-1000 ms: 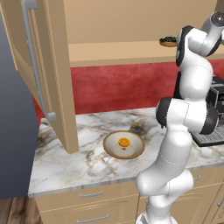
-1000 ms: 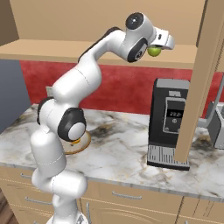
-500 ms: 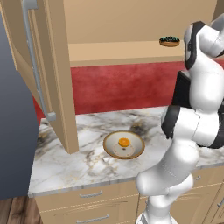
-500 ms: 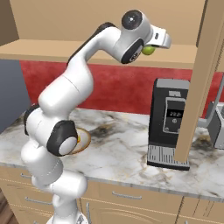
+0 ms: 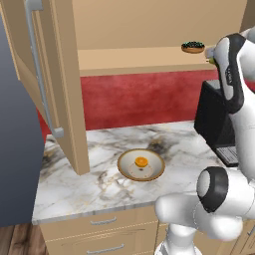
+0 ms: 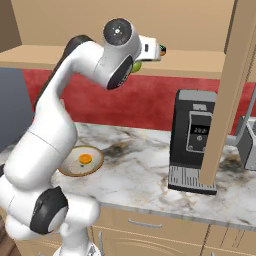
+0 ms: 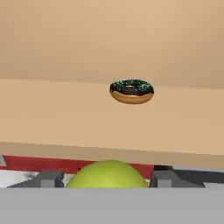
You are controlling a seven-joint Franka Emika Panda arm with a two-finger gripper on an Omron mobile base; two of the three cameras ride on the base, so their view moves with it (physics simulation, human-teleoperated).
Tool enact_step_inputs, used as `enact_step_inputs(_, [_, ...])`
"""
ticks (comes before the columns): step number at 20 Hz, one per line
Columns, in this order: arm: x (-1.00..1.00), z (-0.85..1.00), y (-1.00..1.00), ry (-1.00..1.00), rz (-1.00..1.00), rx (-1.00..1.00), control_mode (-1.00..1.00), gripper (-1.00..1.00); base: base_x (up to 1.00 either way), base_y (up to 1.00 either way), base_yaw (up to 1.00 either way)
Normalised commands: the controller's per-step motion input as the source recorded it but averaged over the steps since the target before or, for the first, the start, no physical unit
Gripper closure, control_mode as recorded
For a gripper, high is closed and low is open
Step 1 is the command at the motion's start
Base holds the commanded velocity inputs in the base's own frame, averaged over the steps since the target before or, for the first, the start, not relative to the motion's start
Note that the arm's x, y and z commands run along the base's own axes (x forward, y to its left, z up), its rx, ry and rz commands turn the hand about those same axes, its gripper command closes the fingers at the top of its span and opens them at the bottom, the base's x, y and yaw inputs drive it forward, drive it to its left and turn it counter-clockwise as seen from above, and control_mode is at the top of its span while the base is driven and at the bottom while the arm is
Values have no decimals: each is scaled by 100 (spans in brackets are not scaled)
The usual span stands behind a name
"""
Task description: Open the cabinet. Pick the orange and pear from the cabinet and place them into the bowl. Then close the cabinet.
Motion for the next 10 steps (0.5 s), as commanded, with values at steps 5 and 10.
enact_step_inputs(5, [-87, -26, 100, 1, 25, -14, -100, 100, 0, 0, 0])
enact_step_inputs(10, [-65, -54, 95, 0, 22, -18, -100, 100, 0, 0, 0])
